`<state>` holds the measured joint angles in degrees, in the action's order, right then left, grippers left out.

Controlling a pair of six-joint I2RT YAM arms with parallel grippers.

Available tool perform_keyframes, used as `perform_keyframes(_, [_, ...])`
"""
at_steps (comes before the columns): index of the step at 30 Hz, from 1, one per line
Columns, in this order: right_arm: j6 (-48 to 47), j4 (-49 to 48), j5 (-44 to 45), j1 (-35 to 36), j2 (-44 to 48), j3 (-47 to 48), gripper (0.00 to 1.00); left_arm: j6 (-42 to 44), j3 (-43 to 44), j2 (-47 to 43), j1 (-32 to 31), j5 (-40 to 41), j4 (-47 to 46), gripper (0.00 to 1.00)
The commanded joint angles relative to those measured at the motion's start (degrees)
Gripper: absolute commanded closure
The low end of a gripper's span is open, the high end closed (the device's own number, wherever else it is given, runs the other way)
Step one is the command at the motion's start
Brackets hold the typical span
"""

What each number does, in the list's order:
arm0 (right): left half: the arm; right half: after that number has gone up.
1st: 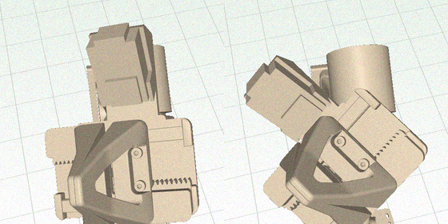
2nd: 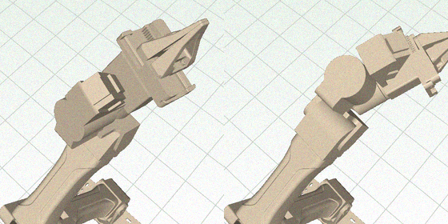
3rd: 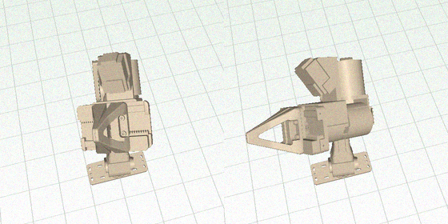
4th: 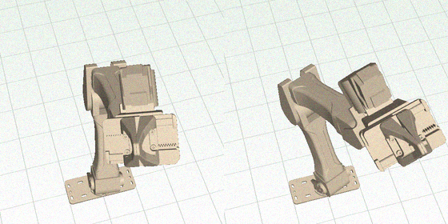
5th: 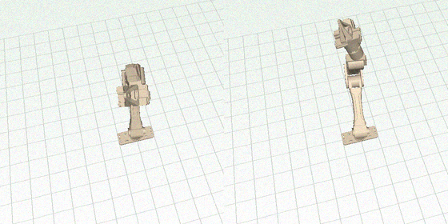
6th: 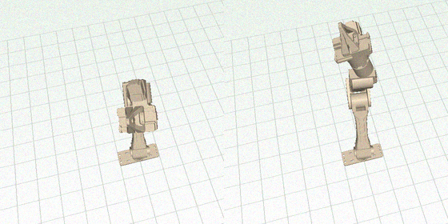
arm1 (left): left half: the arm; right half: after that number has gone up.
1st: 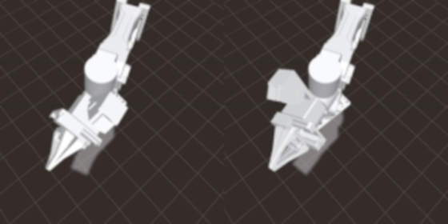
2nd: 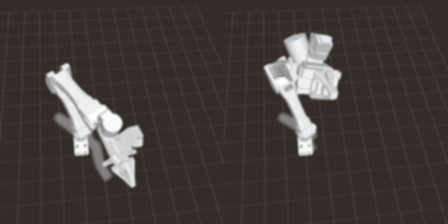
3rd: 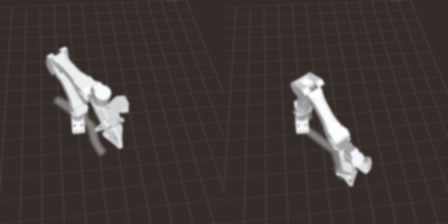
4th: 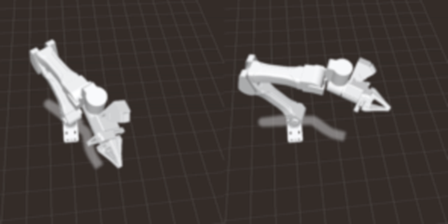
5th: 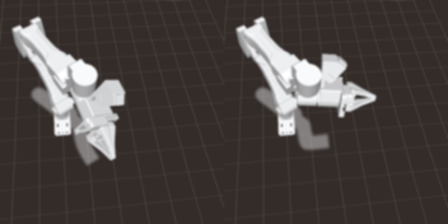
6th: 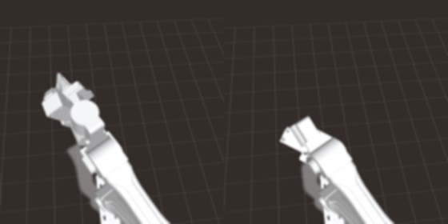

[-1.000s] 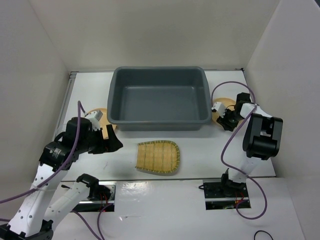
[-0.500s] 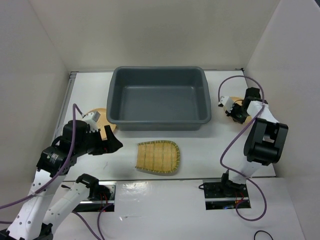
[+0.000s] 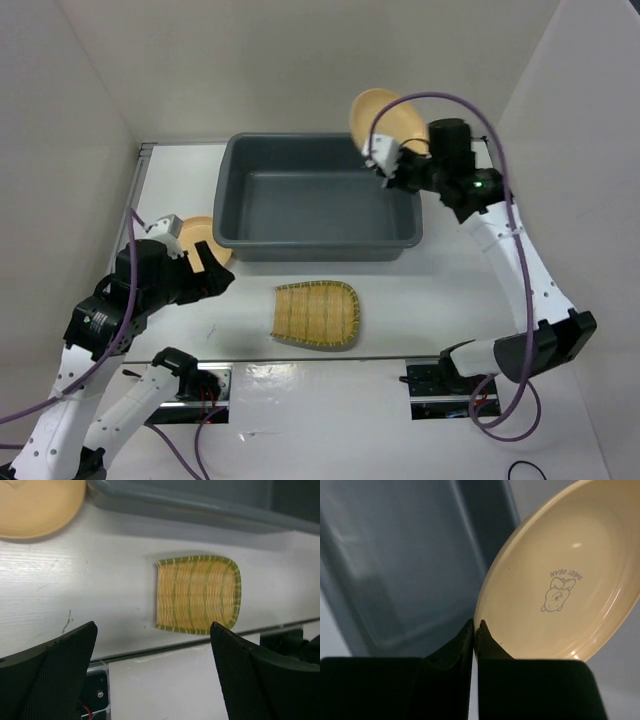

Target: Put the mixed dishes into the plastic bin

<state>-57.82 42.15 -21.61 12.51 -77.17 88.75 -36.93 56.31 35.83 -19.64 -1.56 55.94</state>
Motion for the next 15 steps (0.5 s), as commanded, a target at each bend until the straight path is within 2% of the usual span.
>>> perform_keyframes(1, [7.28, -1.44, 2.71, 9.18, -4.38, -0.24, 1.00, -3.41, 5.46, -0.41, -0.05, 9.02, -1.53, 0.00])
perform_keyframes(4, [7.29, -3.73, 3.93, 13.93, -11.06, -3.57, 1.00, -0.97, 7.40, 0.28, -0.05, 9.03, -2.42, 0.00])
perform_keyframes(10, [4.57, -7.79, 6.40, 11.66, -23.71, -5.96, 1.00, 0.10, 14.87, 5.12, -0.05, 11.84, 2.67, 0.00])
perform_keyframes(15, [2.54, -7.79, 9.91, 9.29, -29.00, -5.78, 1.00, -0.60, 17.86, 8.54, -0.05, 20.01, 9.18, 0.00])
